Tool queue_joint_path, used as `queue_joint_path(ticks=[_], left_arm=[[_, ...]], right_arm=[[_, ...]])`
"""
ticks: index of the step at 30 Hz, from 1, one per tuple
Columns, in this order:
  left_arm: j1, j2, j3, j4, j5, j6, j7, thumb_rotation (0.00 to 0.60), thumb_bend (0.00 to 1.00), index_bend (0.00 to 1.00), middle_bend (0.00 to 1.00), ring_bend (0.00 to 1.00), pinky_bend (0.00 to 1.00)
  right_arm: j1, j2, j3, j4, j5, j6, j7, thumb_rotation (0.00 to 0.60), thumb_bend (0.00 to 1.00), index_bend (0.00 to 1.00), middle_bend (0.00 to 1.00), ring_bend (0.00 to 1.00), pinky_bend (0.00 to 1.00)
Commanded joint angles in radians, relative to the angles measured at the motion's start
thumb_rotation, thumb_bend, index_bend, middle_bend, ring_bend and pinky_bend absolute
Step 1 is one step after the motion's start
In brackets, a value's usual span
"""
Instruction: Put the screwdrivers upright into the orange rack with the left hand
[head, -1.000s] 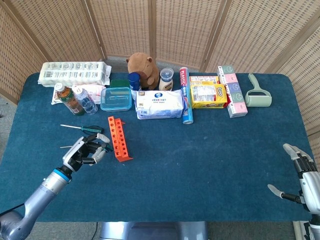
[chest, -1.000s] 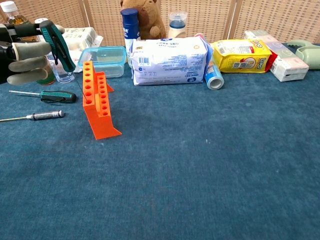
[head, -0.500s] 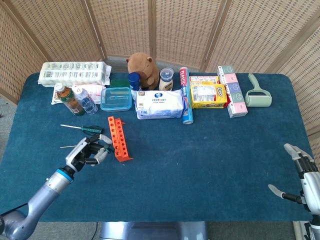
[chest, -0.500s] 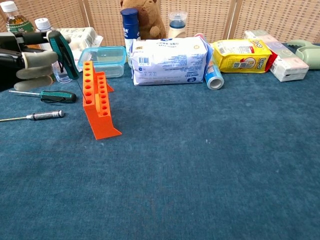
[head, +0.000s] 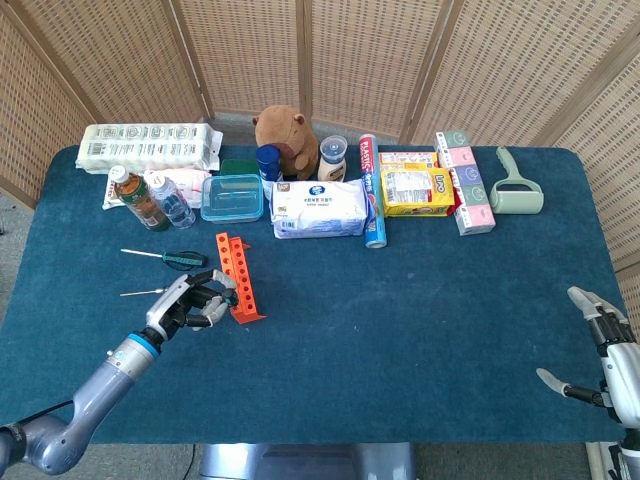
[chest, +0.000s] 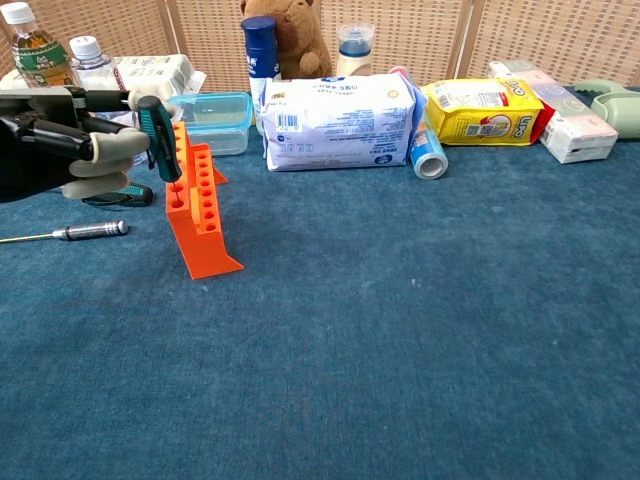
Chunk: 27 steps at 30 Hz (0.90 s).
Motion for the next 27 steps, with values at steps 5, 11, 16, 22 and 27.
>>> queue_joint_path(ticks=[5, 11, 16, 22, 27], left_arm=[[0.001, -0.016, -0.020, -0.028, -0.050, -0.014, 0.078, 0.600, 0.55, 0.51, 0.85, 0.88, 0.86], [0.011, -0.024, -0.028, -0.032, -0.066, -0.013, 0.116, 0.600, 0.55, 0.51, 0.85, 0.88, 0.86], [0.027, -0.034, -0.029, -0.018, -0.058, -0.008, 0.124, 0.600, 0.55, 0.51, 0.85, 0.88, 0.86], [0.030, -0.052, -0.037, 0.002, -0.066, -0.027, 0.127, 0.600, 0.55, 0.51, 0.85, 0.88, 0.86], [0.031, -0.054, -0.045, -0.003, -0.058, -0.035, 0.131, 0.600, 0.55, 0.45, 0.85, 0.88, 0.86]], right_arm=[[0.000, 0.001, 0.000, 0.000, -0.002, 0.001, 0.001, 0.600, 0.16, 0.01, 0.09, 0.09, 0.09], [-0.001, 0.002, 0.000, -0.001, -0.003, 0.004, 0.003, 0.600, 0.16, 0.01, 0.09, 0.09, 0.09], [-0.001, 0.002, 0.000, -0.001, -0.003, 0.004, 0.004, 0.600, 0.16, 0.01, 0.09, 0.09, 0.09], [-0.001, 0.002, -0.001, -0.002, -0.003, 0.002, 0.003, 0.600, 0.16, 0.01, 0.09, 0.09, 0.09], [0.000, 0.002, -0.001, -0.002, -0.001, 0.001, 0.002, 0.600, 0.16, 0.01, 0.09, 0.09, 0.09]])
